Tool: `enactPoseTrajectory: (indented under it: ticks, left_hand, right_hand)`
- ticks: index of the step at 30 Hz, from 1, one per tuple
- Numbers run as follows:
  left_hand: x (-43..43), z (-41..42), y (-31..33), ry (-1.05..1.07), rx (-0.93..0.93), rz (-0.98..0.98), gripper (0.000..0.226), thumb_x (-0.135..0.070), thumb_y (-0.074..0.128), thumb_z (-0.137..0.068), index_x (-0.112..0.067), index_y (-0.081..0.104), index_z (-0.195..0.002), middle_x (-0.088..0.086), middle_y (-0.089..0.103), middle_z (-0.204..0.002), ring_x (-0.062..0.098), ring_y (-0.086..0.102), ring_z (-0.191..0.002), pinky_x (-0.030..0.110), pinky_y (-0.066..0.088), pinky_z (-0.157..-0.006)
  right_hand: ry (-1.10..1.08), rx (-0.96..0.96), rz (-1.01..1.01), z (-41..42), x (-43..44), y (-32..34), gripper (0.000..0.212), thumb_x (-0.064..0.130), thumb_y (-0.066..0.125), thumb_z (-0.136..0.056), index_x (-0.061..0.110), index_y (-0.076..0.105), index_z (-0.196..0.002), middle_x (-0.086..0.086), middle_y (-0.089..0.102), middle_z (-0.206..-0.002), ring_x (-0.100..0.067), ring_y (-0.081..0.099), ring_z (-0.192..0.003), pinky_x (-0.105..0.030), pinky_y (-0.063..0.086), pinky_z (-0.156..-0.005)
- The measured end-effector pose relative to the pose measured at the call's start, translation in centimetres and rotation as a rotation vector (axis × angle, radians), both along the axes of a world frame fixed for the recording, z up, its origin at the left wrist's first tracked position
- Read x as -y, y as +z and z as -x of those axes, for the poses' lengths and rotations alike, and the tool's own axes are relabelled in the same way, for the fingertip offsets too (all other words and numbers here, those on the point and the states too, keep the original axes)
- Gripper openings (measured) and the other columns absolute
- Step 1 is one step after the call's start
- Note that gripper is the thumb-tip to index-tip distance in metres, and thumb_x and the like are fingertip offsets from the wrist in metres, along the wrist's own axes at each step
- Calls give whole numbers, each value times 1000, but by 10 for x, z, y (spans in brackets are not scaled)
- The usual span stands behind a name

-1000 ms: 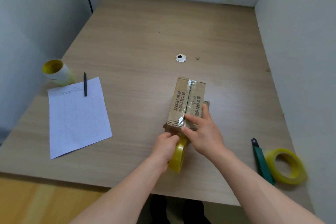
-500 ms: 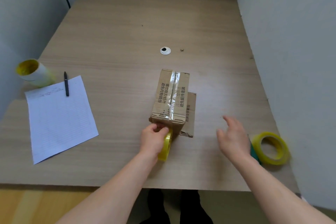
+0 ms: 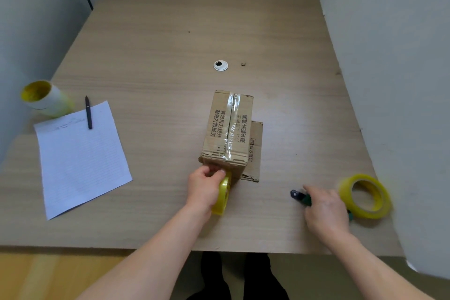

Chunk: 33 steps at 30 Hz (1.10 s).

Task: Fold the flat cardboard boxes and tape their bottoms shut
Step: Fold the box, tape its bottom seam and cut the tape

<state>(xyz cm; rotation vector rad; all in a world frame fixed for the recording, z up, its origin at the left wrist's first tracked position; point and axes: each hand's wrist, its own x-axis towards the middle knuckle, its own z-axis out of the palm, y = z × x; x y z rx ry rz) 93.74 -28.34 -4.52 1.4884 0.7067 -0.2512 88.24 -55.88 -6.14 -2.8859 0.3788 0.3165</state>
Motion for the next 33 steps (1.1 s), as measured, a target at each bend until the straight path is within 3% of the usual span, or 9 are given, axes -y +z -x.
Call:
enactPoseTrajectory:
  ticks: [4,7,11,14,18,23,28,31,33]
  left_hand:
    - [-2,1,0,-7,1,-1,11,-11,74,-84,-15,71,-74,4,71,-73,29,64,-73,62,54,-83]
    - [-2,1,-1,-3,1,11,11,-11,74,-84,-14,70,-74,6,70,-74,29,63,-73,62,54,-83]
    - [-1,0,-2,2,3,23,13,-11,75,-83,-16,71,-72,5,70,-72,30,63,-72,62,54,-82]
    - [-2,0,-3,-6,-1,30,13,-11,75,-84,-16,71,-72,5,70,-72,30,63,-73,63,54,-84]
    - [-2,-1,-3,-13,-14,41,14,-14,75,-83,-20,73,-71,4,71,-73,30,65,-74,62,54,-84]
    - [-1,-1,0,9,-15,63,13,-9,74,-85,-14,69,-73,7,70,-74,28,63,-73,60,55,-83]
    - [-2,-1,1,7,-10,70,12,-8,74,-84,-12,69,-74,11,70,-76,27,62,-72,57,54,-80]
    - [-3,0,1,-4,-6,59,9,-9,74,-84,-11,70,-77,16,71,-80,27,62,-72,56,55,-78]
    - [-3,1,2,-6,-4,57,9,-9,74,-84,-11,69,-77,15,71,-80,26,63,-72,56,55,-79]
  right_hand:
    - [30,100,73,10,-4,-9,56,1,78,-54,11,71,-108,-8,70,-101,-37,60,-92,-43,49,-71]
    - [-54,3,160,13,4,-9,42,11,70,-71,21,67,-112,-3,64,-115,-30,54,-104,-38,39,-79]
    - [-52,18,116,11,9,-11,23,18,60,-89,15,65,-111,-8,63,-103,-34,57,-95,-39,38,-72]
    - [-99,107,-169,3,-10,-2,15,15,49,-98,11,61,-105,-9,60,-90,-36,58,-87,-39,38,-67]
    - [-374,129,-815,-11,-58,32,23,20,35,-106,23,58,-109,-12,60,-83,-22,61,-56,-35,46,-50]
    - [-514,30,-1362,-15,-92,70,40,1,35,-102,25,59,-123,-14,62,-86,-19,51,-57,-33,44,-46]
    - [-545,8,-1527,-15,-96,76,62,-16,35,-89,15,50,-140,-19,61,-104,-17,51,-67,-34,49,-55]
    - [-542,31,-1551,-17,-99,80,58,-15,39,-94,20,50,-139,-19,59,-112,-17,53,-74,-37,51,-65]
    - [-543,65,-1551,-19,-100,82,49,-9,39,-99,21,52,-136,-17,60,-109,-15,53,-73,-34,50,-62]
